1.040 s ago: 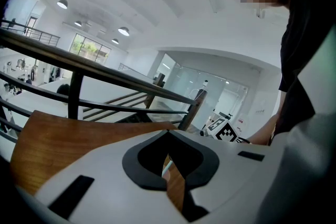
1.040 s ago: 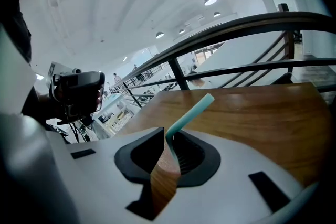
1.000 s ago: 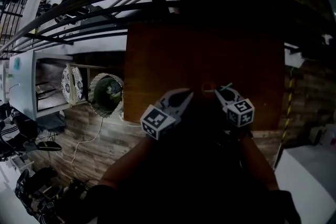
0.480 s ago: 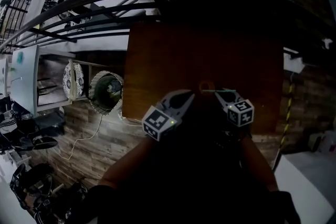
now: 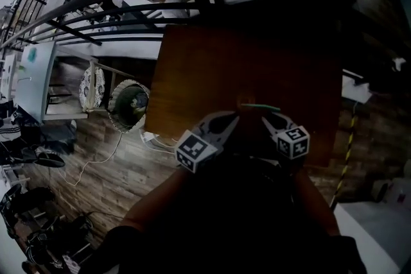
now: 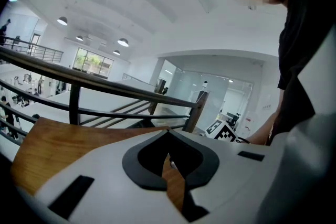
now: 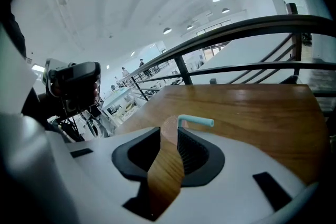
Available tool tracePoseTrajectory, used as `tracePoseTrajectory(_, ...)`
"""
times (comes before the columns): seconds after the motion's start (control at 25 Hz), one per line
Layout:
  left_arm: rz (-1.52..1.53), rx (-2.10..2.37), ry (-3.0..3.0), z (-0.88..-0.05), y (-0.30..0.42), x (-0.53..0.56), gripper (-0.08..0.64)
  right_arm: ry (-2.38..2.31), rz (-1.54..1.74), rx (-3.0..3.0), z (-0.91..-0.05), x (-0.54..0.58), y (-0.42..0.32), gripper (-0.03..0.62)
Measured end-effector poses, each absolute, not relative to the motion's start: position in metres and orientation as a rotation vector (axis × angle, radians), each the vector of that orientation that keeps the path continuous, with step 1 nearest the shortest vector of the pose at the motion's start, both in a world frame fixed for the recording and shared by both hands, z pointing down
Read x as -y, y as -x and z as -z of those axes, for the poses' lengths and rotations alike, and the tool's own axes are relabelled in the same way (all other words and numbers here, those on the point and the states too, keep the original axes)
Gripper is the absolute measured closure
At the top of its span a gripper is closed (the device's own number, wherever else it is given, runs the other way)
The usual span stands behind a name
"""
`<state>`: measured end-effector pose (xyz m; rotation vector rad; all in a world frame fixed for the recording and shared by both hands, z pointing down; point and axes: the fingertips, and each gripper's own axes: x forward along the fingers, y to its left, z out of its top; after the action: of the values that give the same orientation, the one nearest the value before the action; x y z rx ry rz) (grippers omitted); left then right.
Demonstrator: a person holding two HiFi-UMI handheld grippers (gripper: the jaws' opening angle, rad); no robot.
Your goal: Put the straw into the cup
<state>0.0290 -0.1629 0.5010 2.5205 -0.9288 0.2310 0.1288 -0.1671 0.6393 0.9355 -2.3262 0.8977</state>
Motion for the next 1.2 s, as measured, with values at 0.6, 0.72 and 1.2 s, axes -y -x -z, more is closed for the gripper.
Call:
tracePoseTrajectory(0.6, -0.153, 1.128, -2.515, -0.474, -0.058, 0.085, 0.549, -0.816, -0.733, 2.459, -0.591, 0.106, -0.152, 0.499)
tracePoseTrajectory(0.72, -0.156, 1.152, -2.512, -0.471, -0.061, 0.070, 0.549, -0.813, -0.711, 2.498, -0.575, 0.103, -0.152, 0.499)
tracePoseTrajectory(1.2, -0.134, 1.168, -2.520, -0.462, -0.030, 0.026, 0.549, -0.818, -0.588, 2.653, -0.519, 0.057, -0.113, 0.581)
